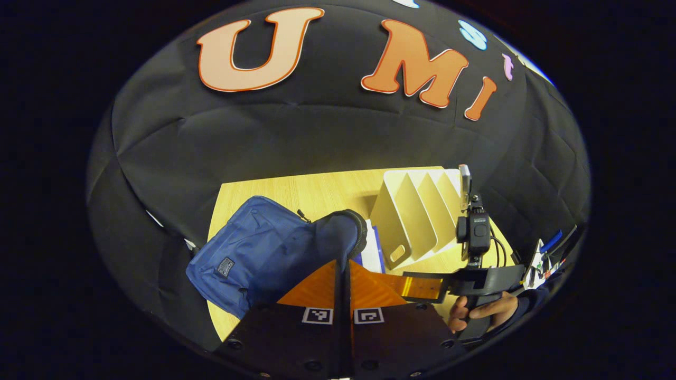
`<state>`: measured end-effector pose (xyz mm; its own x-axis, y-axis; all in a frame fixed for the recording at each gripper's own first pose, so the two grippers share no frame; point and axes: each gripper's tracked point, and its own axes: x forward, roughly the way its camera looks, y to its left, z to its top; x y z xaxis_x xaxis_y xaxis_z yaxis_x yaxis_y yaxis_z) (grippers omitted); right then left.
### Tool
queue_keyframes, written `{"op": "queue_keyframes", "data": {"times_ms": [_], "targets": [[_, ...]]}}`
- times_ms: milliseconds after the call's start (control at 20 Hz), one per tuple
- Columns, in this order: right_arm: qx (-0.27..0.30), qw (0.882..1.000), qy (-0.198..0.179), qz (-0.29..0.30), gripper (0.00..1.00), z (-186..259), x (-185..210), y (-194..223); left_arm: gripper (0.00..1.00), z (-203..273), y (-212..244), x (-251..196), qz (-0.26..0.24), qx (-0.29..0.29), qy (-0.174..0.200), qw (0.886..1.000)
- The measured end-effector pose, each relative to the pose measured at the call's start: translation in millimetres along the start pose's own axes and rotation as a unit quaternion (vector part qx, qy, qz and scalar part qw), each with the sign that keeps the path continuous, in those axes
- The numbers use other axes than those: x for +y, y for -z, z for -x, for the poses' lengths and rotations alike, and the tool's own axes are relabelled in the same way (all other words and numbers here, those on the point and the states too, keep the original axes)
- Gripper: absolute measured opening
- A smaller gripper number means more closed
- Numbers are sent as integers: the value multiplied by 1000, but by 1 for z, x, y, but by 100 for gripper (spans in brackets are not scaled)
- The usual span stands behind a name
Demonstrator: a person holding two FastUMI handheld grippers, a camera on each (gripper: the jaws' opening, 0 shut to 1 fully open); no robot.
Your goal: Open the schoolbag, grab two books from the bookshelf and put them into the schoolbag.
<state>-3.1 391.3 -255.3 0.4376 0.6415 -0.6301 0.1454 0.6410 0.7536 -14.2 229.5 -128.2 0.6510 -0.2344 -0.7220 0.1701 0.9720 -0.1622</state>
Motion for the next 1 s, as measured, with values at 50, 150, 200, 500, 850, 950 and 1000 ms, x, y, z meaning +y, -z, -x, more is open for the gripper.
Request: {"op": "queue_keyframes", "data": {"times_ms": [50, 150, 200, 500, 850, 950, 1000], "targets": [[2, 1000, -3, 4, 23, -3, 2, 2, 0, 1, 0, -1, 0, 0, 3, 1000], [-1, 1000, -12, 3, 23, -11, 2, 2, 1, 1, -1, -2, -1, 0, 8, 1000], [2, 1000, -15, 1, 23, -9, 5, 5, 1, 1, -1, -3, -3, -1, 11, 1000], [-2, 1000, -23, 9, 23, -33, 6, 12, 0, 5, -4, -4, -2, -5, 19, 1000], [14, 1000, -7, 14, 29, -58, 6, 32, 0, 7, -1, -7, -7, -5, 16, 1000], [17, 999, 26, 31, 44, -57, -5, 31, 0, 8, -3, -2, 0, -6, 14, 1000], [25, 998, 35, 43, 32, -58, -7, 32, 0, 8, -4, 0, 7, -7, 13, 1000]]}}
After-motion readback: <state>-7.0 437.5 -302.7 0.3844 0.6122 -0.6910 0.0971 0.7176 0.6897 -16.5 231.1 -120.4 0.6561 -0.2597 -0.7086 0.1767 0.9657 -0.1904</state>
